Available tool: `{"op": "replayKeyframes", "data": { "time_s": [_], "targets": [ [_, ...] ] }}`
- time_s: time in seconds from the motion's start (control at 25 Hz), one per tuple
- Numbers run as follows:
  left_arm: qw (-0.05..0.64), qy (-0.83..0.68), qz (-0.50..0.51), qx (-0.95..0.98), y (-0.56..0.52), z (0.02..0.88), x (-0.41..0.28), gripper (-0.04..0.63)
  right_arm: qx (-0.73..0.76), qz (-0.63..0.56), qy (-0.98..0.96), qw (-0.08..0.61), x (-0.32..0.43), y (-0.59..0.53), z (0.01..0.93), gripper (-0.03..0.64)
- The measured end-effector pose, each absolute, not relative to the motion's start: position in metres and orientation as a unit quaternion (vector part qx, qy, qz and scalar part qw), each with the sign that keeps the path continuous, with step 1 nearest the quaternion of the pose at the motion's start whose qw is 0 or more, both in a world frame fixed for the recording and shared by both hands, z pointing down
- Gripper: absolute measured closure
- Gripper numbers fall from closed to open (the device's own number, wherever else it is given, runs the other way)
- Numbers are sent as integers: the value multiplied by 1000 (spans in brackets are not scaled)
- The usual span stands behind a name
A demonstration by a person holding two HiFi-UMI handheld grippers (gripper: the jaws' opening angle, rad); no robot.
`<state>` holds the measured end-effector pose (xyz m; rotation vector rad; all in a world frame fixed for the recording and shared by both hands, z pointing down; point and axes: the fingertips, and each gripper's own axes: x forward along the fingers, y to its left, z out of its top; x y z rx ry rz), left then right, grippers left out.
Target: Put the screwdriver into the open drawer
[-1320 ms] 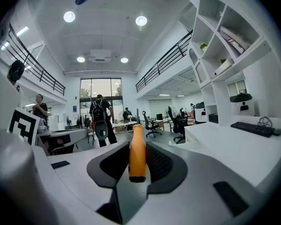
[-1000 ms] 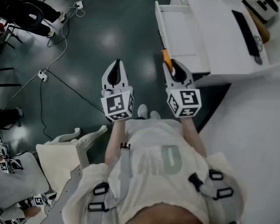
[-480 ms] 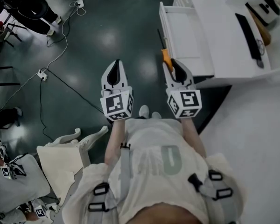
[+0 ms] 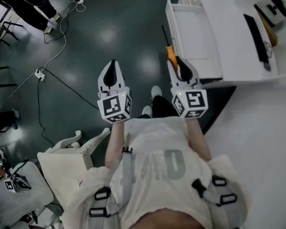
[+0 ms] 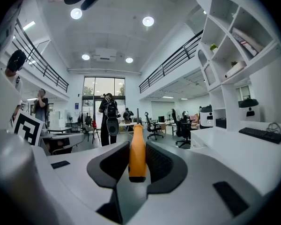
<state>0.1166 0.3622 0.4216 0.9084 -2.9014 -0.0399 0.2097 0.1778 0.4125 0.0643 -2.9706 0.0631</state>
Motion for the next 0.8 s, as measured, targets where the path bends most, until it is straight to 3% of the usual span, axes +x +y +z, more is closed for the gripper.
{"op": "replayKeyframes", "data": {
  "time_s": [0.36,0.8],
  "targets": [
    [42,-957,-20,285,344,429,74,591,14,21,-996,88,166,151,432,509],
    [30,-960,-31,278,282,410,-21,591,-17,12,-997,69,59,93,419,509]
  ]
}}
